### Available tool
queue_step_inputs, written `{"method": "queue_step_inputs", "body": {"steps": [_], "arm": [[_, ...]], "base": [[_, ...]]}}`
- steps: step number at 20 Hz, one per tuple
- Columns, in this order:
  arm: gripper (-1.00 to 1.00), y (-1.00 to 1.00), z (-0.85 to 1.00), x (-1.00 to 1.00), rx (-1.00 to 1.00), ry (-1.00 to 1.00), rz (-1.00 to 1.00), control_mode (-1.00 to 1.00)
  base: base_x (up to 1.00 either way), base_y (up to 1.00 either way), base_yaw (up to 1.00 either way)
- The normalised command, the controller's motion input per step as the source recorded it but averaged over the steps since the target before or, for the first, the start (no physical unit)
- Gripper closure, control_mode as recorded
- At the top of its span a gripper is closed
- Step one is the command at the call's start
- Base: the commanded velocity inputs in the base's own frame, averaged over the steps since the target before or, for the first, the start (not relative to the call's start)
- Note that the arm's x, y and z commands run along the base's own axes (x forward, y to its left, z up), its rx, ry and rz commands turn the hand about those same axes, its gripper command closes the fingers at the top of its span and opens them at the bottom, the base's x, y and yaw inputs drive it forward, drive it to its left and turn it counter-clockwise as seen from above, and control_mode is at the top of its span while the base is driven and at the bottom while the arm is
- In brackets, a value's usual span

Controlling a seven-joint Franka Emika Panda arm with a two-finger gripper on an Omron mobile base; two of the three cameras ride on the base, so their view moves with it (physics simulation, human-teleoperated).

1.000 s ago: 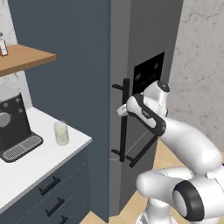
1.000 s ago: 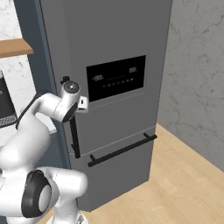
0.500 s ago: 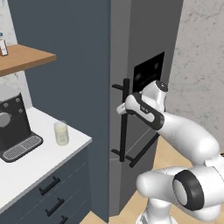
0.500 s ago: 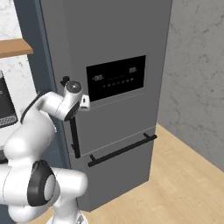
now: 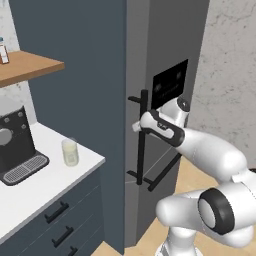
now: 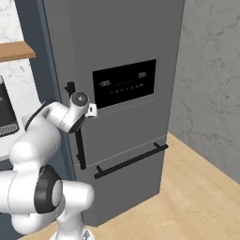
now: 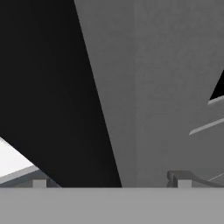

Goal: Grab a lemon wedge from the fridge and one ice cube from the ice bowl, and put them in the glass of lemonade.

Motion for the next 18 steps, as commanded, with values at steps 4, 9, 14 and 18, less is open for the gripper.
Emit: {"method": "queue_step_inputs", "body": {"steps": [4,9,14,18], "arm": [[-1.0,0.02,-0.05,0.18,0.0,-0.01,0.0,-1.0],[1.0,0.19,0.0,0.17,0.0,0.0,0.0,-1.0],[1.0,0.1,0.0,0.05,0.0,0.03,0.0,-1.0],[1.0,0.0,0.0,0.05,-0.01,0.0,0.0,-1.0]], "base": [[0.0,0.0,0.0],[0.0,0.0,0.0],[0.0,0.0,0.0],[0.0,0.0,0.0]]}}
